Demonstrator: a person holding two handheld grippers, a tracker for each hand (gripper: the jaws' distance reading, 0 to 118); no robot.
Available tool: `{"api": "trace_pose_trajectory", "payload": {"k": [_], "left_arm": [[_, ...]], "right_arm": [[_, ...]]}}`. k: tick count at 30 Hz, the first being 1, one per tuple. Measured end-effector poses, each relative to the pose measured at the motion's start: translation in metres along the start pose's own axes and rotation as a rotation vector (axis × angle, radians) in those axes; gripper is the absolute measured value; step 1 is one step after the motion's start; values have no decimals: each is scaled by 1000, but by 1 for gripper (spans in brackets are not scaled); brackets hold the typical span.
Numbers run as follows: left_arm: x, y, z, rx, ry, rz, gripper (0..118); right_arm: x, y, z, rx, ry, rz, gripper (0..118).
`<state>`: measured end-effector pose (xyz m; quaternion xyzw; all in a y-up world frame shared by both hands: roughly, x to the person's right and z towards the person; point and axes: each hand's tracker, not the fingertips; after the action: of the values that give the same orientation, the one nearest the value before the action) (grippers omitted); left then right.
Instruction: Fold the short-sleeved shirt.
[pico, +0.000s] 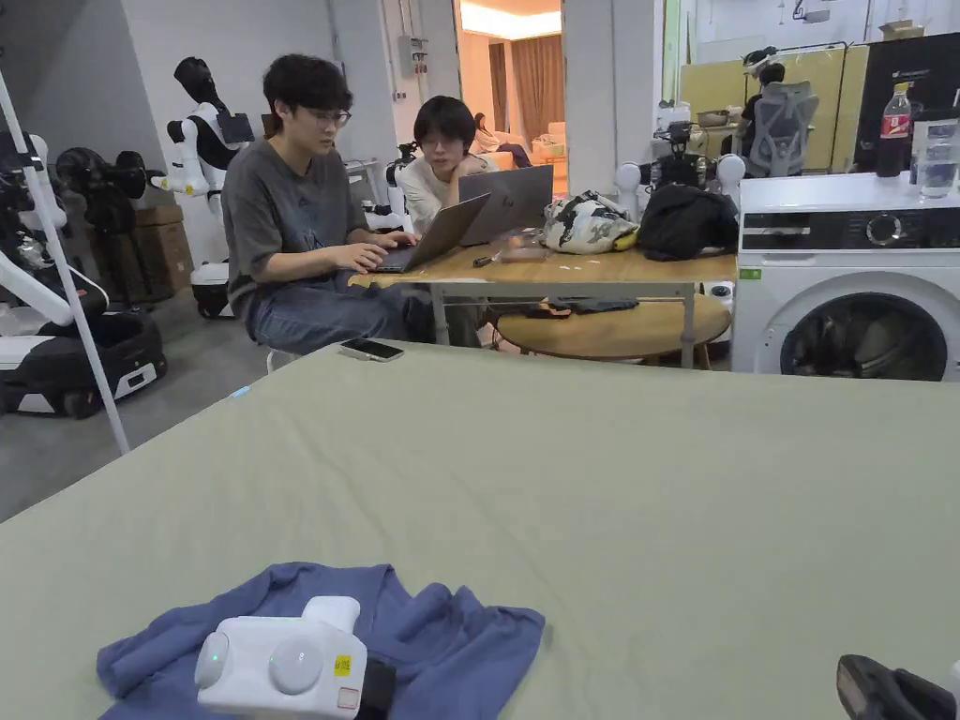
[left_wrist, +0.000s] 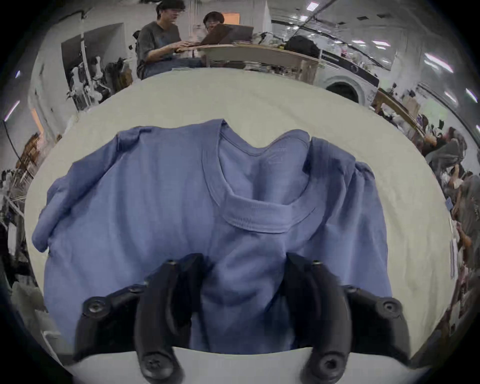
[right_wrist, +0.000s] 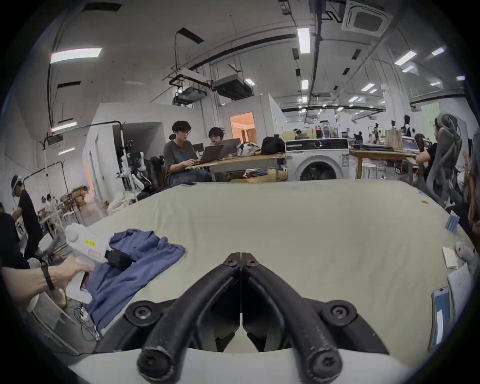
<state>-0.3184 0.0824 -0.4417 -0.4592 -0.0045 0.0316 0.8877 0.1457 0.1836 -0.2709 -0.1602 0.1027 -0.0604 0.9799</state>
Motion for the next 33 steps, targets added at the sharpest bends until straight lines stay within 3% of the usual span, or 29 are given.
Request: {"api": "trace_pose_trajectory", "payload": {"k": [1,2,5,9,13,17,22,25,29,33], "left_arm": [[1,0,4,52,16,-24,16],[2,-1,7,63,33,-14,0],[6,-1,28,69,-39,55,0],[-29,36,60,214,-175,278,0],[-25,90,149,367,-73,120,0],[10,161,262,563,0,58,0],[73,225,324,635,101,-113,0],[118,225,308,689,4,-174,0],[204,174,234,596,-127,-317,0],[296,86,157,381,-526,-209,0]], "right_arm": [[1,0,4,3,0,7,0],[3,0,7,4,-2,11,0],[10,-1,18,7,-12,17,0],[22,0,36,13,-34,40,0],[34,3,51,30,-56,38,0],[47,8,61,59,-77,-30,0],[59,12,76,88,-128,-20,0],[70,14,86,95,-158,-30,0],[88,18,107,117,-205,-57,0],[101,19,137,144,-280,-52,0]]}}
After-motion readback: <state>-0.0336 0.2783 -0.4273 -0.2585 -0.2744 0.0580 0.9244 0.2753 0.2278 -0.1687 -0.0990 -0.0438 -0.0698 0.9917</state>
